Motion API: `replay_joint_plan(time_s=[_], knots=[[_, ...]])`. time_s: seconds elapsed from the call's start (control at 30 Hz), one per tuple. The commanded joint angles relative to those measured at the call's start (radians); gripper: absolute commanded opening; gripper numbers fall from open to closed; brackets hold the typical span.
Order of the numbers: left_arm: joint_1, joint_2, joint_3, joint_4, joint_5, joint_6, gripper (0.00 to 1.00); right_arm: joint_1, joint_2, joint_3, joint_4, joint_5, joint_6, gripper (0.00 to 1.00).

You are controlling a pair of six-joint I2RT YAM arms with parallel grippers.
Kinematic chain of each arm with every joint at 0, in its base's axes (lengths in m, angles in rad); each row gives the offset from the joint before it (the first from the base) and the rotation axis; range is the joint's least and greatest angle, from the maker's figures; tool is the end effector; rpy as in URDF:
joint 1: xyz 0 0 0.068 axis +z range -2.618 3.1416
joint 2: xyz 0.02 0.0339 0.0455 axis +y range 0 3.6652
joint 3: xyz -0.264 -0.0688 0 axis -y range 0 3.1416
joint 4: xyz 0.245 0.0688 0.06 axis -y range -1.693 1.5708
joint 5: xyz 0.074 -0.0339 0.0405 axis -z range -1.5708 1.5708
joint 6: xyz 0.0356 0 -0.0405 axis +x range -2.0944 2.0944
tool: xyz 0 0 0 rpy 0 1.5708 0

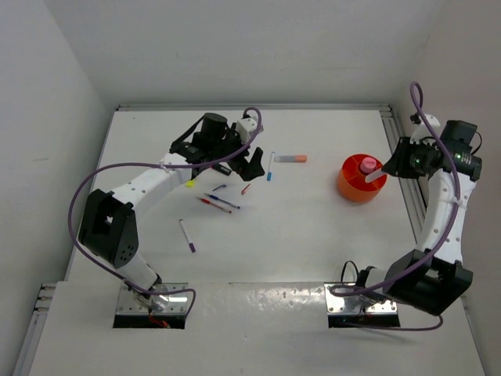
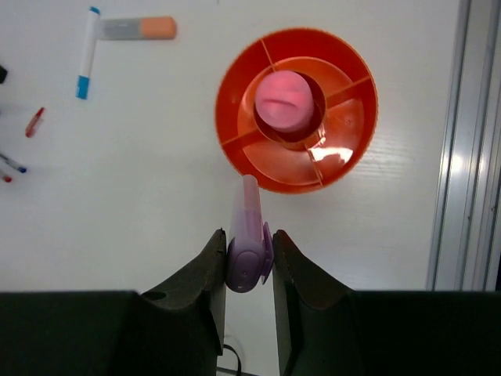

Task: Sort the stationery into containers
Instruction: Place the pen in the storage box.

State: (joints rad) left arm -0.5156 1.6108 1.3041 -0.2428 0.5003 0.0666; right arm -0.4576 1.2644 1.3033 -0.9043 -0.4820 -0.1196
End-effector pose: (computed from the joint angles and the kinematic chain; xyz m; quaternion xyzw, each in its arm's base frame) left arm 0.3152 -0.1983 0.3056 0.3585 0.7750 -0.3160 0.4136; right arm 0.2327 -0.0962 0.3543 0.0720 0.9122 0.1192 0.3853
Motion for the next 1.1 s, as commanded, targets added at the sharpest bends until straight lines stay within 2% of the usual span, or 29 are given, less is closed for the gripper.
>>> replay_joint_plan(time_s=[0.0, 0.3, 0.5, 0.93, 1.07], knots=[[-0.001, -0.006, 0.024, 0.043, 0.014, -0.008, 1.0, -0.036, 0.016, -0.025, 0.01, -0.004, -0.06, 0.0], [-0.004, -0.002, 0.011, 0.051, 0.014, -0.007, 1.0, -0.085, 0.105, 0.025, 0.025, 0.072, -0.115, 0.0], [-0.008, 0.015, 0.007, 0.066, -0.011, -0.005, 1.0, -0.085, 0.147, 0.014, 0.12, 0.128, -0.106, 0.0], [-0.008, 0.086, 0.073, 0.068, -0.019, 0.035, 1.0, -0.075, 0.272, 0.086, 0.168, 0.128, -0.04, 0.0], [-0.006, 0.142, 0.118, 0.073, -0.011, 0.065, 0.98, -0.061, 0.315, 0.111, 0.163, 0.128, -0.037, 0.04]])
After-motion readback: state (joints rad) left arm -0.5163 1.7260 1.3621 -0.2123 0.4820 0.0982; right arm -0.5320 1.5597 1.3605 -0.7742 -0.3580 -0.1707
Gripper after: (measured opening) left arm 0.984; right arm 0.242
